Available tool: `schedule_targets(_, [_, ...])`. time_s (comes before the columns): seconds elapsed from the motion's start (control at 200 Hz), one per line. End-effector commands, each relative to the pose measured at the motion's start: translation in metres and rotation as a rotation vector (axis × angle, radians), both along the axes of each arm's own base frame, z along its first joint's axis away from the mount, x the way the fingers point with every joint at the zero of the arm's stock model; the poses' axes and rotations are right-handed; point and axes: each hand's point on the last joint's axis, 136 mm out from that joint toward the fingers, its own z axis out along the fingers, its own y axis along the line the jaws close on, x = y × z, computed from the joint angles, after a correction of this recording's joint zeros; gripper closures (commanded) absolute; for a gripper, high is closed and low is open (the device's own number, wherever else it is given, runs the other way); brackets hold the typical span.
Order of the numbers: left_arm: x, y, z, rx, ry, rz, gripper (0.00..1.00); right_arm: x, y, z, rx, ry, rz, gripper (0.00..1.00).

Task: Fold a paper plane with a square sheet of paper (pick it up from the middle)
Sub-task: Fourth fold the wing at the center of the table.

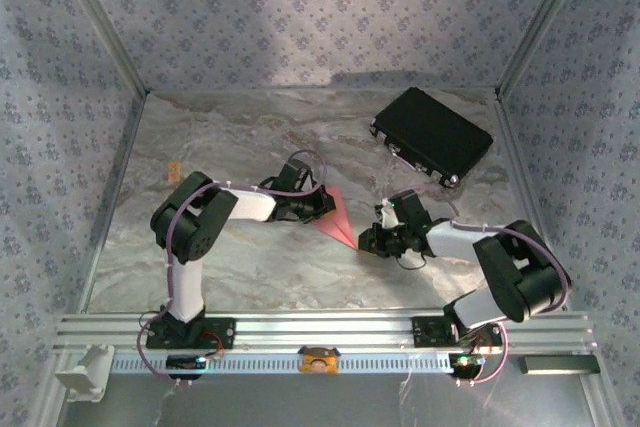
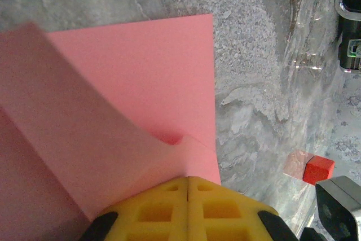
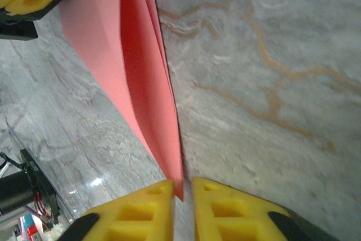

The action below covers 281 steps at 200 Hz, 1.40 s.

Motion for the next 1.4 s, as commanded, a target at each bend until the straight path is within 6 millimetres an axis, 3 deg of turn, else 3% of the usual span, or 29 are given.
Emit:
schedule_targets(0.0, [-0.008, 0.013, -0.029, 0.067, 0.051, 0.013, 0.94, 0.007, 0.000, 0.020, -0.016, -0.037, -0.006, 0.79])
schedule_targets(0.055, [-0.008, 0.012, -0.028, 0.063, 0.050, 0.008, 0.94, 0.014, 0.001, 0.032, -0.014, -0.075, -0.003, 0.78])
schedule_targets(0.155, [-0.009, 0.011, -0.029, 0.066, 0.050, 0.004, 0.94, 0.023, 0.008, 0.043, -0.001, -0.122, 0.038, 0.85])
schedule_targets(0.26, [-0.010, 0.010, -0.030, 0.066, 0.051, -0.001, 0.94, 0.027, 0.029, 0.052, 0.061, -0.114, 0.111, 0.95])
schedule_targets(0.36, [-0.011, 0.010, -0.030, 0.066, 0.053, -0.003, 0.94, 0.033, 0.046, 0.054, 0.048, -0.131, 0.148, 0.98])
schedule_targets(0.67, [-0.011, 0.010, -0.031, 0.069, 0.054, -0.003, 0.94, 0.054, 0.064, 0.026, -0.020, -0.098, 0.167, 1.00])
schedule_targets(1.024, [-0.012, 0.010, -0.032, 0.071, 0.058, -0.006, 0.94, 0.044, 0.045, -0.011, -0.108, -0.020, 0.146, 0.99])
schedule_targets(1.399, [-0.011, 0.014, -0.034, 0.083, 0.062, 0.001, 0.94, 0.029, 0.036, -0.022, -0.070, 0.024, 0.123, 0.96])
